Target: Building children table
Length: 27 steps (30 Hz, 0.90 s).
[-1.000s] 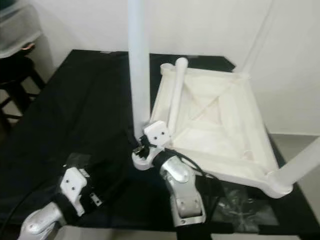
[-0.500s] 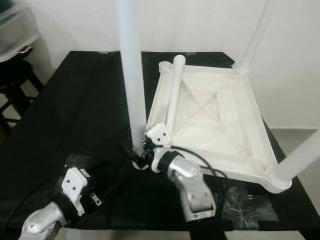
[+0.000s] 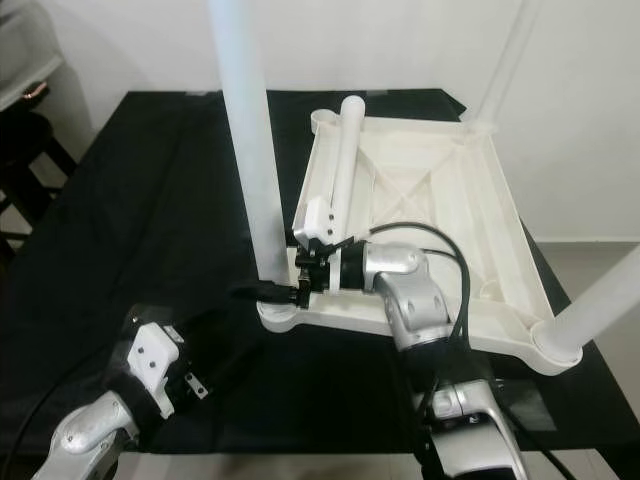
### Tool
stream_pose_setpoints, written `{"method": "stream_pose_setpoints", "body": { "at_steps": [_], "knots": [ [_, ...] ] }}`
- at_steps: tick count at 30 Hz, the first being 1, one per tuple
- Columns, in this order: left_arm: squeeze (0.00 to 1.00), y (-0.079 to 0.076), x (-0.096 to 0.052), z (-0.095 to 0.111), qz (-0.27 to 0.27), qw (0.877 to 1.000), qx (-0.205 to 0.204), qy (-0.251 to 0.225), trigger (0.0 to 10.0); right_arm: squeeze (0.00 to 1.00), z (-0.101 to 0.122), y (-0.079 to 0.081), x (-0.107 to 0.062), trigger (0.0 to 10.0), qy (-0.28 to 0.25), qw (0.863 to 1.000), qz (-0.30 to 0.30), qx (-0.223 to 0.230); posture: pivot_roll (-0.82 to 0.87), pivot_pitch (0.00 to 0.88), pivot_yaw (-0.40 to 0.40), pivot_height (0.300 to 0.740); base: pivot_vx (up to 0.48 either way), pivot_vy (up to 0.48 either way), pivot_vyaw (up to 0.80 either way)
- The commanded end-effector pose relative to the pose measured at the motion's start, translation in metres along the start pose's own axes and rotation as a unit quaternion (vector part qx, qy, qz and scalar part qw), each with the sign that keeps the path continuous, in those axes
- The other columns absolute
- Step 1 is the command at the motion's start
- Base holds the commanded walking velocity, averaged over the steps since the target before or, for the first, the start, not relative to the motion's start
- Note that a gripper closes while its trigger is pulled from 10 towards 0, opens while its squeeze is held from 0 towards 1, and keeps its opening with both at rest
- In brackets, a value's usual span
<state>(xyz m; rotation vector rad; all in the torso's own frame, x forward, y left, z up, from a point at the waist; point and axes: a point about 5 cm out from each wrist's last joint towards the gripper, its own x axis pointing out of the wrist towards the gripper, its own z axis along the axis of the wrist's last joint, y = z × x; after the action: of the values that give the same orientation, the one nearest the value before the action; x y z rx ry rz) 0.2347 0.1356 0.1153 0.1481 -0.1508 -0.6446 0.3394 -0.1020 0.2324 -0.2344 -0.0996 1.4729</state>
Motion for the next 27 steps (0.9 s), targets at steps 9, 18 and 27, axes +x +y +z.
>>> {"method": "stream_pose_setpoints", "body": {
  "at_steps": [9,18,27],
  "knots": [
    [0.00,-0.004,-0.004,-0.004,-0.001,1.000,-0.007,0.012,10.0,0.00,0.008,-0.008,-0.001,0.0,0.012,0.992,0.119,0.038,0.06,0.167,0.016,0.740,0.000,0.000,0.00],
    [0.00,-0.005,-0.004,-0.003,-0.002,1.000,-0.009,0.011,10.0,0.00,-0.008,-0.012,-0.008,0.0,0.053,0.995,0.071,0.040,0.04,0.181,0.017,0.740,0.000,0.000,0.00],
    [0.00,-0.004,-0.007,-0.001,0.000,1.000,-0.009,0.009,10.0,0.00,-0.064,0.016,0.007,0.0,0.149,0.965,-0.201,0.083,0.03,0.215,0.000,0.740,0.000,0.000,0.00]
  ]
}}
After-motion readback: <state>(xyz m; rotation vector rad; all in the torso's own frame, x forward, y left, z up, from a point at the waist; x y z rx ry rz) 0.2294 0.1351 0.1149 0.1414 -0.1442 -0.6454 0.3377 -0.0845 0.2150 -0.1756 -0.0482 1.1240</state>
